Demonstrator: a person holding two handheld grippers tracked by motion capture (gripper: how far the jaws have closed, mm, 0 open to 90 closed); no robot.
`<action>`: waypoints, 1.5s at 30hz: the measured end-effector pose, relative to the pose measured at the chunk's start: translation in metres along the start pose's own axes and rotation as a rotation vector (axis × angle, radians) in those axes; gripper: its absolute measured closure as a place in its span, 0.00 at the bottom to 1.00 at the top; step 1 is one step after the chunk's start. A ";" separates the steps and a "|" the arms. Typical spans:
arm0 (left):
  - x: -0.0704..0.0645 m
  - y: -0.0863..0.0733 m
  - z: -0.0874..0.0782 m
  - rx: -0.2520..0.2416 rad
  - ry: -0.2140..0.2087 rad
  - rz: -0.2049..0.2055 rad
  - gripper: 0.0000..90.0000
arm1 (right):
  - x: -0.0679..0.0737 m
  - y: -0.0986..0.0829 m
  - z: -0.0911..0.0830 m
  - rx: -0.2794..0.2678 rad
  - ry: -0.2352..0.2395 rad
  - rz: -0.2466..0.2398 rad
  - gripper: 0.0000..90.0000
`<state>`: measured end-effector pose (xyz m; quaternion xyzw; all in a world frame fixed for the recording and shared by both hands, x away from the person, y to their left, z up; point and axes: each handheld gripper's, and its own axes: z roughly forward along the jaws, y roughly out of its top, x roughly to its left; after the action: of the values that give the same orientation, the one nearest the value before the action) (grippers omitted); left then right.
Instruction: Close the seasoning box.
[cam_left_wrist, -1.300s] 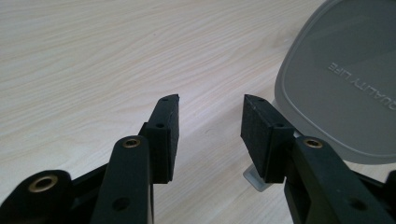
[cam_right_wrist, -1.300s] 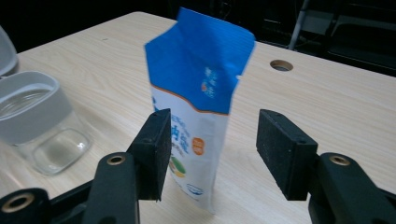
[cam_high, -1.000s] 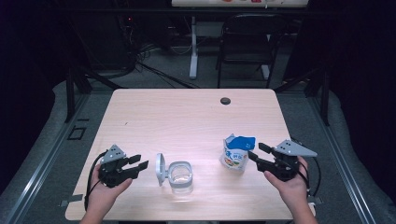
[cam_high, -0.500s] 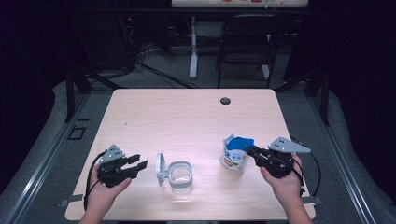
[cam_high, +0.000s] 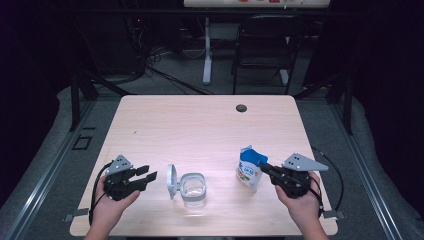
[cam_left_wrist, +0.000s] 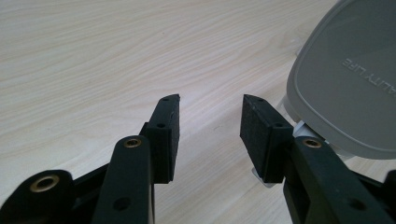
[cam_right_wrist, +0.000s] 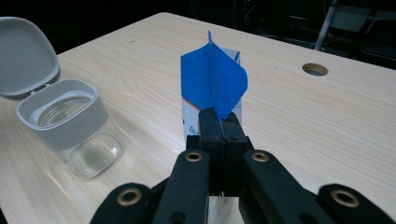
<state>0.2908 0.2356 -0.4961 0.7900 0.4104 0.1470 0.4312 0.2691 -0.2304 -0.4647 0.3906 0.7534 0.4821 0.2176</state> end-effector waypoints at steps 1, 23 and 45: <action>0.000 0.000 0.000 0.000 0.000 0.000 0.65 | 0.001 -0.001 0.000 -0.007 -0.002 0.003 1.00; 0.002 0.000 -0.001 -0.004 -0.002 -0.009 0.64 | 0.000 -0.022 0.016 0.015 0.028 0.099 0.61; 0.006 -0.003 0.000 -0.010 0.011 -0.022 0.61 | -0.007 -0.041 0.037 0.050 0.032 0.176 0.56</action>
<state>0.2931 0.2413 -0.4997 0.7825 0.4206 0.1488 0.4344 0.2840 -0.2245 -0.5181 0.4529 0.7312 0.4868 0.1525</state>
